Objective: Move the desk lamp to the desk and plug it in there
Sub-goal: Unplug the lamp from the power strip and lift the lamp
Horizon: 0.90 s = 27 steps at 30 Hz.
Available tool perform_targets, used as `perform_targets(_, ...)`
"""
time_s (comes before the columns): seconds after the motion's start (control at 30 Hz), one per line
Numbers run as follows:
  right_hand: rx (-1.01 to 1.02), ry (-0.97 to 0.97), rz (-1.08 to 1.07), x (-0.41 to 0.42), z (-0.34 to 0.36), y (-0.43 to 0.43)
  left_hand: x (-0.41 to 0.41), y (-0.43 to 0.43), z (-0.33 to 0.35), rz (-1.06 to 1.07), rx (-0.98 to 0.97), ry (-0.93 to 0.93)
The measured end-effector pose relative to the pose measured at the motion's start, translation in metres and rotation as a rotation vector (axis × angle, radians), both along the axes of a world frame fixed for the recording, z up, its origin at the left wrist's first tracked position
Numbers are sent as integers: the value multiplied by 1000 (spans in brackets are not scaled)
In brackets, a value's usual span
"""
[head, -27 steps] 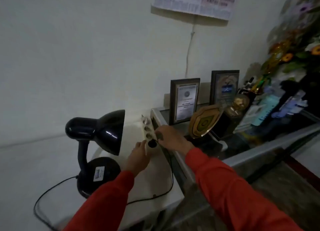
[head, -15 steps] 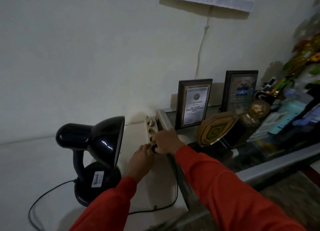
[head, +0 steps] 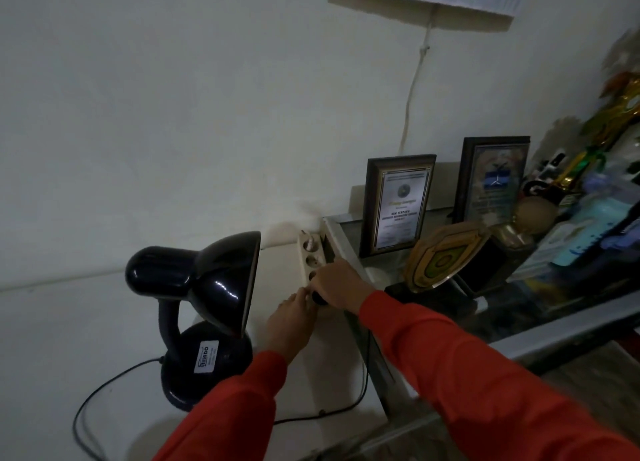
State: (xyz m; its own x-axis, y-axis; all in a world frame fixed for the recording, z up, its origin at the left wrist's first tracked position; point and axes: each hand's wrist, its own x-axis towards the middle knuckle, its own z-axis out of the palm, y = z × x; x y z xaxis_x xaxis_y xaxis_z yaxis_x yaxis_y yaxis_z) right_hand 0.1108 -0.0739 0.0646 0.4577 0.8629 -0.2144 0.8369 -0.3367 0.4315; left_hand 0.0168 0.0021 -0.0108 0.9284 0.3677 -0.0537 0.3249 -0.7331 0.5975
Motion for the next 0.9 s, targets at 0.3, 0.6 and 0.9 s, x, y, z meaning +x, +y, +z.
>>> perform_targets(0.3, -47, -37, 37, 1, 0, -1, 1, 0, 3, 9, 5, 33)
perform_targets(0.6, 71, 141, -50, 9, 10, -11, 1, 0, 6, 11, -25, 21)
perform_targets(0.9, 599, 655, -260, -2, 27, -42, 5, 3, -1, 27, -55, -22)
